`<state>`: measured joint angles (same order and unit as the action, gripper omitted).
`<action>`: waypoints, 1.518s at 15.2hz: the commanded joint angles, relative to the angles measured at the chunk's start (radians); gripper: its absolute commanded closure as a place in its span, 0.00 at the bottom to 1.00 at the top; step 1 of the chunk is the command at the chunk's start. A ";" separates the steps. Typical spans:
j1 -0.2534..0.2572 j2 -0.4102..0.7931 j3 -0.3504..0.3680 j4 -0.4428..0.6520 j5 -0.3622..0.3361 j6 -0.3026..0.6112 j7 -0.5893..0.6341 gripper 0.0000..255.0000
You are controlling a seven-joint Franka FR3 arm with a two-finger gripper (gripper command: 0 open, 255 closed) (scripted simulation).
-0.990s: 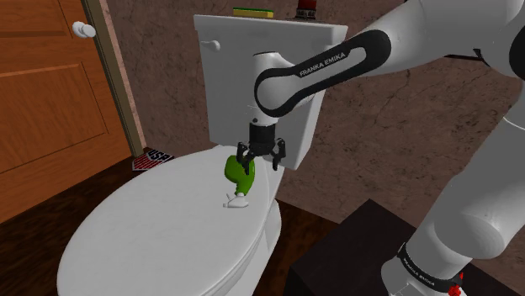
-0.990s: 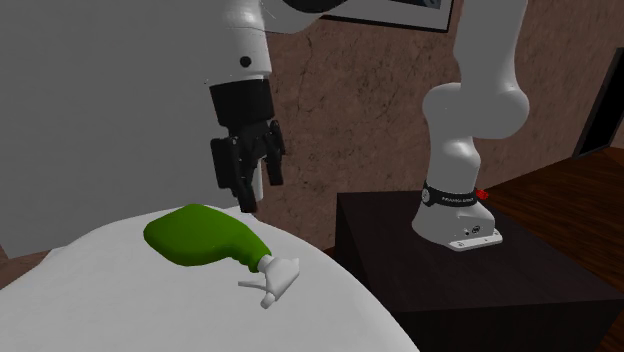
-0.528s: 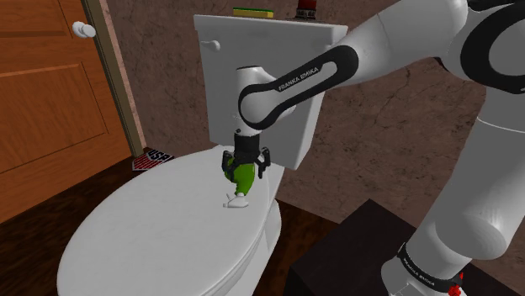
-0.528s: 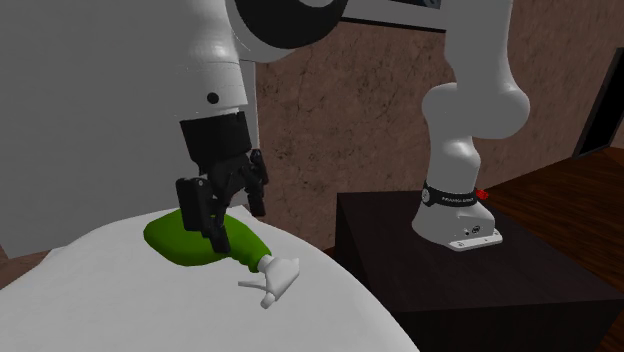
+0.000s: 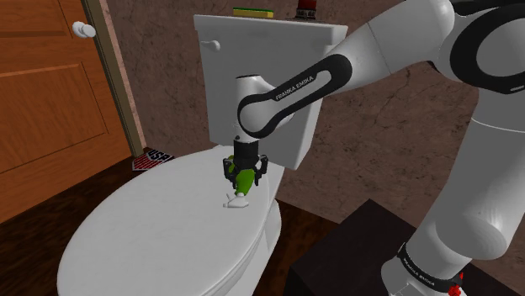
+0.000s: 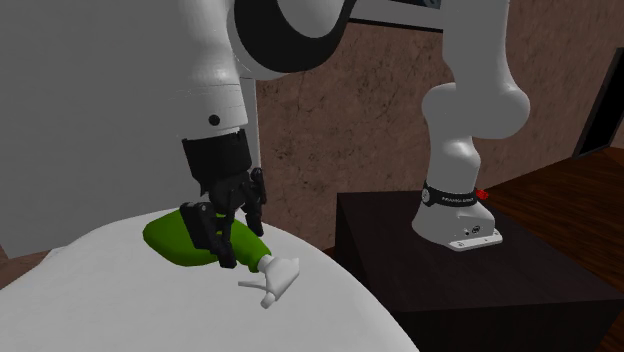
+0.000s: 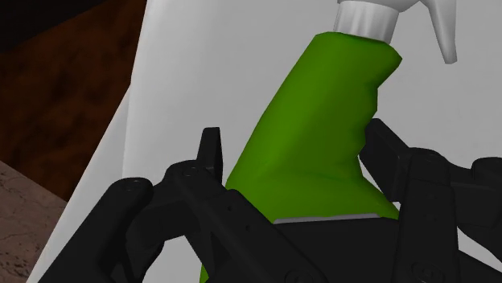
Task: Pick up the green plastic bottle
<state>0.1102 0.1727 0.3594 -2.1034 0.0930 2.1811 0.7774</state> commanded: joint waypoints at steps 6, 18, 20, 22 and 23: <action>0.001 0.002 0.000 -0.001 0.000 0.001 0.001 1.00; -0.008 -0.076 0.003 0.063 0.022 -0.137 -0.003 1.00; -0.009 -0.087 0.002 0.078 0.025 -0.162 -0.003 1.00; -0.010 -0.097 0.002 0.093 0.028 -0.188 -0.003 1.00; -0.010 -0.098 0.002 0.095 0.028 -0.189 -0.003 1.00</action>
<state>0.1006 0.0762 0.3619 -2.0151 0.1207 1.9997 0.7745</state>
